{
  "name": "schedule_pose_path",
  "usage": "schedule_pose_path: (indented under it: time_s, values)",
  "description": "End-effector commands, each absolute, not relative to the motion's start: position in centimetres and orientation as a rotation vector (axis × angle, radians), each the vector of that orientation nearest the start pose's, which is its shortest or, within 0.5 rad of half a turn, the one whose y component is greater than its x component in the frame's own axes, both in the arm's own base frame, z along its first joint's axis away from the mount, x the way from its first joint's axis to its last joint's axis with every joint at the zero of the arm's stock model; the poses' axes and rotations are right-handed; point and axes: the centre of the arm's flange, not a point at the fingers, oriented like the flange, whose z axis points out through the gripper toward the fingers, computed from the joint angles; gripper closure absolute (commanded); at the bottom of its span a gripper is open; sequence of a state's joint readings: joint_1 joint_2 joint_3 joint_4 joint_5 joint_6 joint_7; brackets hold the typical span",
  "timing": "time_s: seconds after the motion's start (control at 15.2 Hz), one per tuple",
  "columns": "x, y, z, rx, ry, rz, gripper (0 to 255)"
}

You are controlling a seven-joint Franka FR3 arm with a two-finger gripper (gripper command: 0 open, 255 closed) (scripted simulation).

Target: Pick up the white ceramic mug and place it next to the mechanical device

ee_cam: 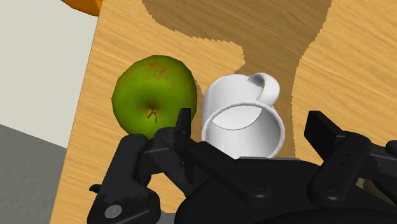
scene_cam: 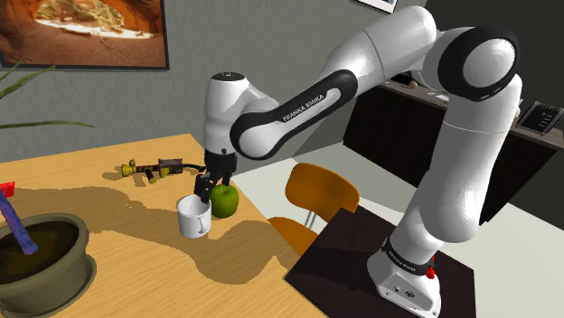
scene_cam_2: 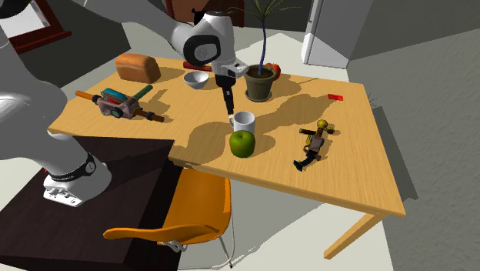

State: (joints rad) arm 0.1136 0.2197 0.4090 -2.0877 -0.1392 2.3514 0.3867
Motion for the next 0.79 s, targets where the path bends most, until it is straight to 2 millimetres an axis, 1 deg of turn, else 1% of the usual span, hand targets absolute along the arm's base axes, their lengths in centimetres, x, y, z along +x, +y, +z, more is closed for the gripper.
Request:
schedule_pose_path:
  time_s: [0.0,0.4,0.46,0.73]
  values:
    - [52.1,30.4,31.9,-3.108,-0.349,-0.103,0]
    - [55.5,35.5,26.9,-3.112,-0.374,-0.099,0]
    - [55.6,35.7,26.7,-3.112,-0.375,-0.099,0]
    - [55.8,35.7,24.6,-3.112,-0.375,-0.099,0]
